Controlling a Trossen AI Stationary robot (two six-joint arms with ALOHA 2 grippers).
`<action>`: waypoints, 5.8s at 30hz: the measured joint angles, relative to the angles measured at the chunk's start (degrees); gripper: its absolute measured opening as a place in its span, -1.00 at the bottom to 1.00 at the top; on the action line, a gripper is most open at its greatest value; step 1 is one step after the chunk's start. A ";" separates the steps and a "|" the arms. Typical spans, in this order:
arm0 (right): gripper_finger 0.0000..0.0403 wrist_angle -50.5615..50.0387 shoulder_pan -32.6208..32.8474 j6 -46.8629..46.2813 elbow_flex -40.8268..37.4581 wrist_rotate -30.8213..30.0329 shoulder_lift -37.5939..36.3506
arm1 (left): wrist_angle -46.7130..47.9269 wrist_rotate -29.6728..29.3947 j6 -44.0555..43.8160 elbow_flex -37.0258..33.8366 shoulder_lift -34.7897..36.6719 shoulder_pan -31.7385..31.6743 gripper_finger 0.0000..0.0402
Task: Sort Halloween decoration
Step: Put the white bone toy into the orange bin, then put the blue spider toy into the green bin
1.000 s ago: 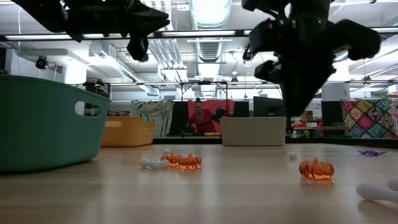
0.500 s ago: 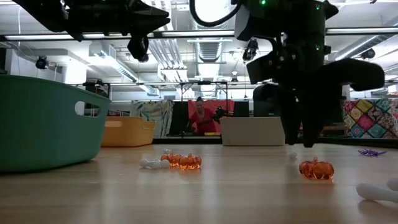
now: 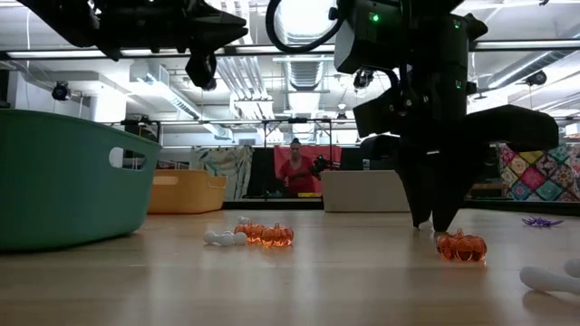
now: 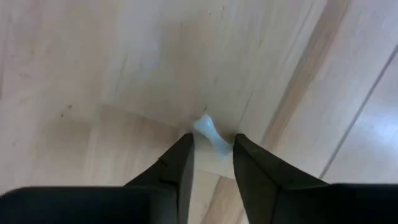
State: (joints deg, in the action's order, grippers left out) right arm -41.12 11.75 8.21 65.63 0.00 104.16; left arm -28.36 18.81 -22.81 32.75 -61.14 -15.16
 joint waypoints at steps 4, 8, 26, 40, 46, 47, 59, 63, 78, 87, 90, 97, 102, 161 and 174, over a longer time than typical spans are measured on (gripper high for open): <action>-0.70 0.24 -0.07 0.24 -0.05 0.42 0.25 | 0.02 0.00 0.02 -0.26 0.00 0.00 -0.80; -0.92 0.60 -0.33 0.72 -0.14 0.50 -0.03 | 0.13 0.00 0.10 -0.44 0.00 0.01 -0.80; -0.95 15.26 -4.61 -3.71 -2.40 -0.40 -12.47 | -0.74 -1.93 8.77 -0.72 -1.76 3.13 -0.80; -0.96 40.96 -8.90 -3.06 -5.05 1.57 -18.14 | -11.71 -6.71 20.55 -0.74 -13.16 10.55 -0.80; -0.96 45.93 -8.79 -4.99 -5.78 1.92 -18.12 | -11.94 2.21 22.60 -0.74 -14.02 10.54 -0.67; -0.96 47.12 -8.79 -5.57 -6.22 1.92 -18.12 | -11.91 2.74 23.34 -0.74 -13.89 10.56 -0.63; -0.96 58.13 -8.79 -6.10 -9.27 2.00 -18.12 | -11.44 0.11 26.82 -0.90 -13.77 10.62 -0.29; -0.96 58.15 -8.79 -6.08 -9.25 2.00 -18.12 | -11.76 0.09 26.82 -0.92 -14.11 10.62 -0.28; -0.96 58.07 -8.79 -6.08 -9.25 2.00 -18.12 | -20.51 0.00 25.30 -0.98 -20.35 10.68 -0.40; -0.96 57.96 -8.79 -5.77 -9.25 1.96 -18.12 | -20.58 0.02 25.29 -0.98 -20.35 10.73 -0.66; -0.96 57.87 -8.79 -5.81 -9.25 1.96 -18.12 | -20.59 0.02 25.29 -0.98 -20.33 10.73 -0.79; -0.90 57.38 -8.79 -5.94 -9.27 2.00 -18.12 | -20.35 0.00 24.57 -0.98 -20.33 10.73 -0.96; -0.65 57.31 -8.98 -8.16 -9.24 1.94 -18.12 | -20.34 -0.23 23.98 -0.98 -20.31 10.70 -0.99; -0.39 43.49 -9.55 -15.82 -9.03 -10.94 -22.65 | 73.85 -28.72 27.06 41.87 -41.26 -33.42 -0.66; -0.43 30.91 -9.55 -29.12 -9.03 -10.50 -22.65 | 68.53 -28.02 24.71 36.28 -27.45 -27.04 -0.72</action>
State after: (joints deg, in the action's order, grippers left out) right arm -10.21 2.20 -20.91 56.60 -10.50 81.52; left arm 40.17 -9.21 1.90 69.03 -88.59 -42.20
